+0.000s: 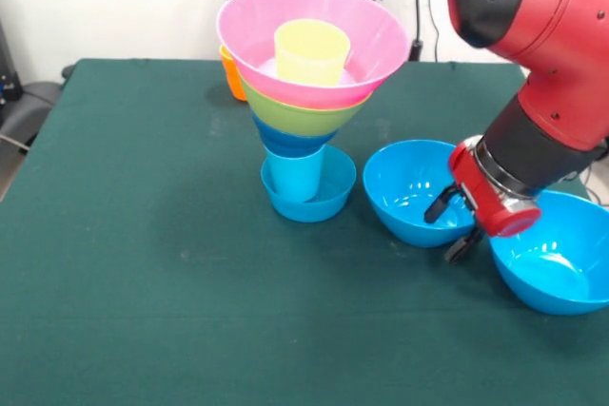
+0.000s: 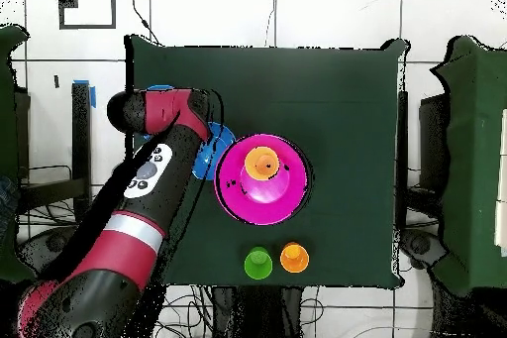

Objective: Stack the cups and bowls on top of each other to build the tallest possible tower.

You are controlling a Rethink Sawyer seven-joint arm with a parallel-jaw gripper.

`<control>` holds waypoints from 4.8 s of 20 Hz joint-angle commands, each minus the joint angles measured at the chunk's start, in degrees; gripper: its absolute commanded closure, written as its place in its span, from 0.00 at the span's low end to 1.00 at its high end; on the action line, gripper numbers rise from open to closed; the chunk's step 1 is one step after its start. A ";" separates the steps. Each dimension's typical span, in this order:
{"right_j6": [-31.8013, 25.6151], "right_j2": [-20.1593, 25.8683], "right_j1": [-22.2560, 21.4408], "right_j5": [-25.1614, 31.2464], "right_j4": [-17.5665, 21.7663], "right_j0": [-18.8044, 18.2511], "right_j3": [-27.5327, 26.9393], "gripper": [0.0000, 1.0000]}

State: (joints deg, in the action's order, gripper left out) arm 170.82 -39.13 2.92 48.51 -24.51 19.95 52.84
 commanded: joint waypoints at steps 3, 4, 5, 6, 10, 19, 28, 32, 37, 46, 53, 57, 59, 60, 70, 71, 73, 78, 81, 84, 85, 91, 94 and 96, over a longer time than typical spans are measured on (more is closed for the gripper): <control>-3.40 9.11 1.19 1.30 2.33 -1.26 -1.99 0.00; -3.23 8.71 1.39 1.92 2.52 -1.08 -2.46 1.00; -3.07 8.52 1.41 2.16 2.56 -0.92 -2.58 1.00; -2.90 8.33 1.42 2.41 2.59 -0.75 -2.70 1.00; -2.67 8.07 1.19 3.12 2.64 -0.32 -2.89 1.00; -5.12 10.73 -5.71 5.57 1.22 -1.06 1.30 1.00; -7.39 11.72 -9.73 9.86 2.51 -3.26 2.58 1.00; -6.77 11.07 -10.16 12.79 3.47 -3.37 2.60 1.00; -5.79 6.95 -12.89 27.22 5.57 -2.58 0.11 1.00; -2.25 7.03 -16.54 40.78 4.72 -2.37 -1.74 1.00; -1.39 7.01 -17.87 42.94 4.88 -2.93 -2.12 1.00; -4.49 6.70 -18.63 41.70 6.50 -4.16 -2.64 1.00; -6.14 5.93 -19.46 44.06 7.76 -4.48 -3.85 1.00; -6.75 5.75 -19.99 45.08 8.20 -4.63 -4.34 1.00; -13.52 5.38 -22.49 55.63 14.61 -6.90 -13.03 1.00; -14.04 5.58 -22.55 55.64 15.36 -7.15 -13.55 1.00; -14.62 6.27 -22.62 55.49 16.06 -7.62 -13.93 1.00; -16.60 7.45 -22.17 53.80 18.28 -8.98 -15.22 1.00; -18.74 8.15 -22.03 51.25 19.81 -9.67 -15.52 1.00; -21.51 9.59 -21.92 47.96 20.48 -11.02 -15.91 1.00; -22.49 10.02 -21.87 46.90 20.71 -11.50 -16.10 1.00; -26.30 11.18 -22.04 45.00 22.14 -13.09 -17.39 1.00; -27.51 11.04 -22.16 44.76 22.90 -13.23 -17.99 1.00; -29.07 10.88 -21.92 44.83 23.36 -13.85 -19.06 1.00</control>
State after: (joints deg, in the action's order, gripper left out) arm 160.89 -35.23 -19.53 96.45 -5.98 7.60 35.93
